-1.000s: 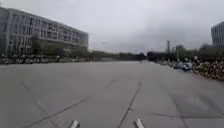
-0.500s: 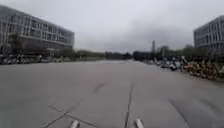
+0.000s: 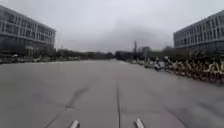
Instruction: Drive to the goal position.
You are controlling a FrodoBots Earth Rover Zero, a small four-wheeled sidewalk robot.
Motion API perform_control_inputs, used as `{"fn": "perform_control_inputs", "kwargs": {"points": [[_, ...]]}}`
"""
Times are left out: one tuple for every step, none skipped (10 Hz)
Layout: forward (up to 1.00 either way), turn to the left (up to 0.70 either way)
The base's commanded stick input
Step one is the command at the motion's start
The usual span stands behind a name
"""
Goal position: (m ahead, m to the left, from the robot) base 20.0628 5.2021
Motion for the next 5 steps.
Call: {"fn": "perform_control_inputs", "kwargs": {"points": [[1.0,0.01],[1.0,0.01],[1.0,0.01],[1.0,0.01],[1.0,0.01]]}}
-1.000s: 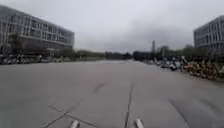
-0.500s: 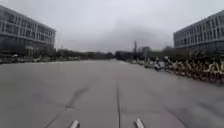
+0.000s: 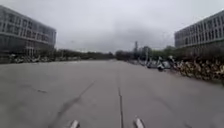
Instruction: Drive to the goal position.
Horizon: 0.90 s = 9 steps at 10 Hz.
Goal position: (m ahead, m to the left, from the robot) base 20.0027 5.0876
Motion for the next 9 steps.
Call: {"fn": "perform_control_inputs", "kwargs": {"points": [[1.0,0.01],[1.0,0.01],[1.0,0.01],[1.0,0.01],[1.0,0.01],[1.0,0.01],[1.0,0.01],[1.0,0.01],[1.0,0.01]]}}
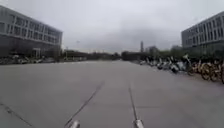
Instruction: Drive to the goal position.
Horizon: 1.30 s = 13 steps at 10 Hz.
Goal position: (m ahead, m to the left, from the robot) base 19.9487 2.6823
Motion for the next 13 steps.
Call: {"fn": "perform_control_inputs", "kwargs": {"points": [[1.0,0.01],[1.0,0.01],[1.0,0.01],[1.0,0.01],[1.0,0.01],[1.0,0.01],[1.0,0.01],[1.0,0.01],[1.0,0.01],[1.0,0.01],[1.0,0.01],[1.0,0.01],[1.0,0.01]]}}
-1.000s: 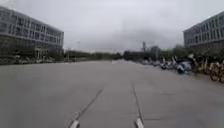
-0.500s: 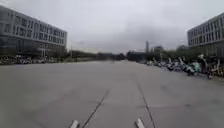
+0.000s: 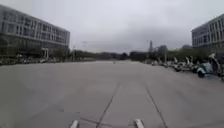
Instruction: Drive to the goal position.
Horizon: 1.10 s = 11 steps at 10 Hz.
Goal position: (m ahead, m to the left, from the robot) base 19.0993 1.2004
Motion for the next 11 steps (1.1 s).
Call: {"fn": "perform_control_inputs", "kwargs": {"points": [[1.0,0.01],[1.0,0.01],[1.0,0.01],[1.0,0.01],[1.0,0.01],[1.0,0.01],[1.0,0.01],[1.0,0.01],[1.0,0.01],[1.0,0.01],[1.0,0.01]]}}
